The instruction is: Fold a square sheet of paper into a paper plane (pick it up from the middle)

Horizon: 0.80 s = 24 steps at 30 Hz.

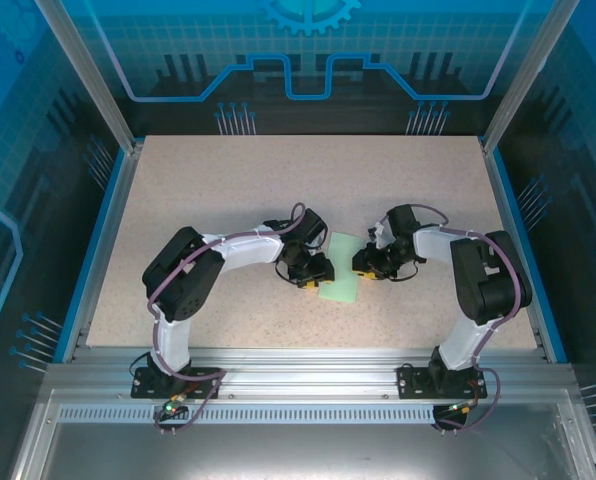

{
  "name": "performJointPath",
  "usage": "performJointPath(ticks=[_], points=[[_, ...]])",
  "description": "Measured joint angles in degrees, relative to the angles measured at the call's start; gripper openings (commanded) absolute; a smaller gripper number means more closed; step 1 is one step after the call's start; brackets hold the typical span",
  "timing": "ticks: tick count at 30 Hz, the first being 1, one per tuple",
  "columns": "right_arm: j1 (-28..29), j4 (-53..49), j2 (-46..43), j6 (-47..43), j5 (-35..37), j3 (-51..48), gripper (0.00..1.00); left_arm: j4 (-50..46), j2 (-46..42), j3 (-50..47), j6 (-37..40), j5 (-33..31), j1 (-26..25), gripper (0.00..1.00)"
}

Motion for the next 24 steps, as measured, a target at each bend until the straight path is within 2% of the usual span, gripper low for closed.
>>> performJointPath(ticks=[24], points=[[-0.02,0.02,0.00,-0.07,-0.02,0.00,0.32,-1.53,0.00,-0.17,-0.02,-0.61,-1.81,0.44]])
